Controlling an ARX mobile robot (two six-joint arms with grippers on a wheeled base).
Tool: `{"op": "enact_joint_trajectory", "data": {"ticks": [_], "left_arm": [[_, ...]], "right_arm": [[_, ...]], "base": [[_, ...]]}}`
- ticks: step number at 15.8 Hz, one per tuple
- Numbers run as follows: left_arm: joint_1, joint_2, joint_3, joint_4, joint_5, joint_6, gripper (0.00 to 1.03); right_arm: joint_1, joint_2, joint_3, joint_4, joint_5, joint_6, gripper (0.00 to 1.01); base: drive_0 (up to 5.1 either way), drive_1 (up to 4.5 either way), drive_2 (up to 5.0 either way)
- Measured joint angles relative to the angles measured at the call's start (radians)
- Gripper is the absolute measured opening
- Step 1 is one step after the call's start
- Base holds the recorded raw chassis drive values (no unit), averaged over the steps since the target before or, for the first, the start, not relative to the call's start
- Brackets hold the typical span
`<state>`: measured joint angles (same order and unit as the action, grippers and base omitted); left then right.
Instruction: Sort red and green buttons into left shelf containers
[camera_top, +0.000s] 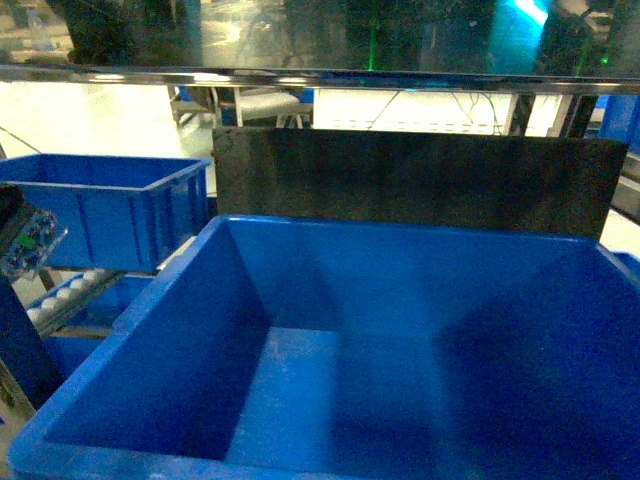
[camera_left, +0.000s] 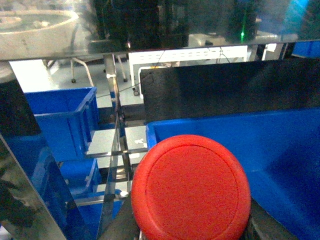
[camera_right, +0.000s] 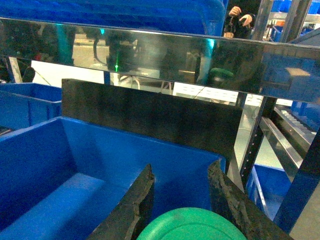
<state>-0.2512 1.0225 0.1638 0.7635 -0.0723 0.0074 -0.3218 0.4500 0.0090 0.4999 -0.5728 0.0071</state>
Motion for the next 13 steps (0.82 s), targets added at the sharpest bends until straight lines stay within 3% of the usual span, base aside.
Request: {"op": "enact_joint_trajectory", "data": {"ticks": [3,6,9,13], "left_arm": [[0.0,0.0,0.0,0.0,0.002,0.0,0.25],[0.0,0.0,0.0,0.0,0.002,0.0,0.25],[0.0,-0.001,0.0,0.0,0.002,0.0,0.25],[0.0,-0.001,0.0,0.0,0.002,0.0,0.25]], "right_arm": [[0.0,-0.005,0.0,0.001,0.0,0.0,0.3],[0.01,0.135,0.0,0.139,-0.041,-0.024,0.3],[0.095,0.365,0.0,0.32,-0.013,-0.056,0.3],[0.203,0.525,0.0,0.408,0.024,-0.099,0.3]], "base": [[0.0,0.0,0.0],[0.0,0.0,0.0],[0.0,0.0,0.0],[0.0,0.0,0.0]]}}
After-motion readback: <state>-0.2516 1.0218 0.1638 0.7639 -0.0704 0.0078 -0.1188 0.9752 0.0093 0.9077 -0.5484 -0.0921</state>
